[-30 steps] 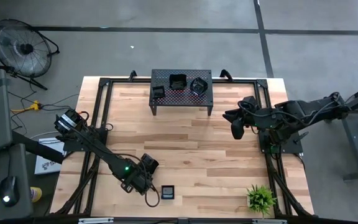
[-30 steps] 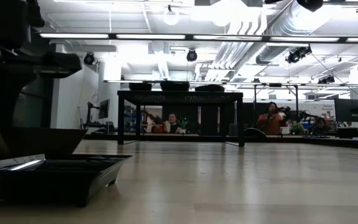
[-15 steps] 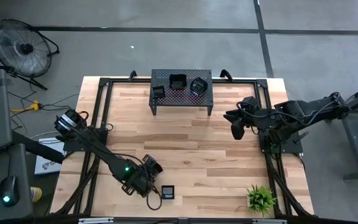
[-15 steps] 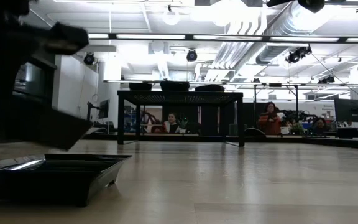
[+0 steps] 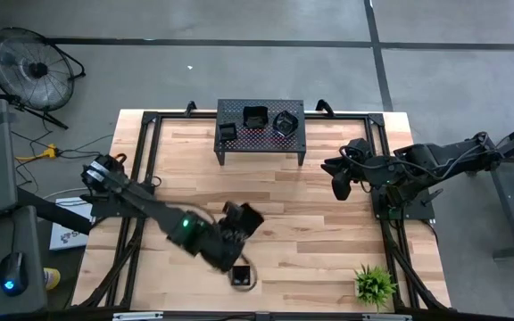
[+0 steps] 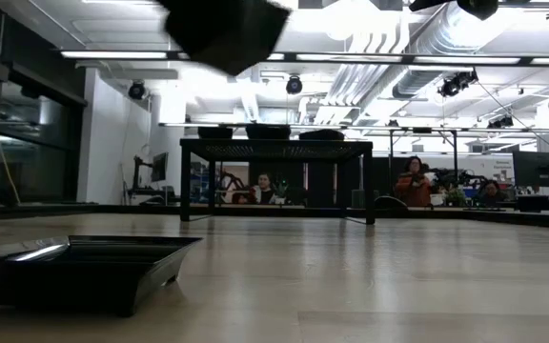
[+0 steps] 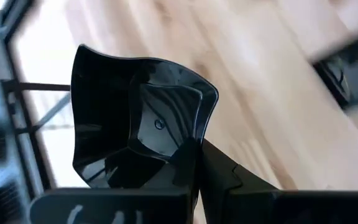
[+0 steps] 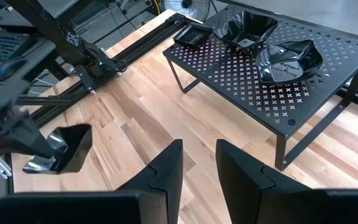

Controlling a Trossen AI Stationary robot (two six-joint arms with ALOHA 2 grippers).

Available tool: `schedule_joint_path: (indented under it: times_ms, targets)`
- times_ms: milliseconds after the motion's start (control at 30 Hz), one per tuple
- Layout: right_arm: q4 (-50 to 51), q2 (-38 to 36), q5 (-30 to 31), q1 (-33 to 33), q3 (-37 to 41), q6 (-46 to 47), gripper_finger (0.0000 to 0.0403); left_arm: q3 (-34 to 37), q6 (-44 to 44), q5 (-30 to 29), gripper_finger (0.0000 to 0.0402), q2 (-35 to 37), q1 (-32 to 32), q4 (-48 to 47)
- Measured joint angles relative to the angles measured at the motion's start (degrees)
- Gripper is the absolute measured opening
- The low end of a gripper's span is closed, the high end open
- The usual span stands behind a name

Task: Pick & Place Mini shaped plates
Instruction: Stack the distorted square plate on top of the distorted square plate on the shelf

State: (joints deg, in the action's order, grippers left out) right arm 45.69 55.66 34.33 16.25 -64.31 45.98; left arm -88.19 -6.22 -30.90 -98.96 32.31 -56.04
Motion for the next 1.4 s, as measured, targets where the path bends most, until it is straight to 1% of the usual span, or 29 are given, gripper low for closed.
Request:
schedule_joint_path:
  times_ms: [233,400,533,733,867,1167,1300,1400]
  targets:
    - [0.0,0.0,0.0,0.0,0.0,0.0,0.0091,-10.1,-0.6,-0.3,0.0005,0.0,-9.6,-1.5]
    - [0.0,0.0,0.0,0.0,0.0,0.0,0.0091,-15.4,-6.5,-0.3,0.0005,0.0,-16.3,-1.6]
    - [0.0,0.0,0.3,0.0,0.0,0.1,0.0091,-18.2,-10.4,-0.3,0.0005,0.0,-21.9,-1.6]
    - [0.0,0.0,1.4,0.0,0.0,1.4,0.0091,-19.4,-18.1,-0.1,0.0005,0.0,-30.4,-0.6]
    - [0.0,0.0,2.3,0.0,0.0,1.8,0.0091,-19.5,-22.3,2.6,0.0005,0.0,-36.3,1.2]
    - [0.0,0.0,2.9,-0.1,0.0,2.0,0.0091,-19.5,-26.6,8.3,0.0005,0.0,-48.1,6.0]
    - [0.0,0.0,3.7,-0.1,0.0,2.1,0.0091,-19.5,-27.0,11.2,0.0005,-0.9,-52.1,6.1]
    - [0.2,0.0,5.4,-0.1,0.0,3.4,0.0091,-19.6,-26.5,12.5,0.0005,-2.1,-53.8,7.2]
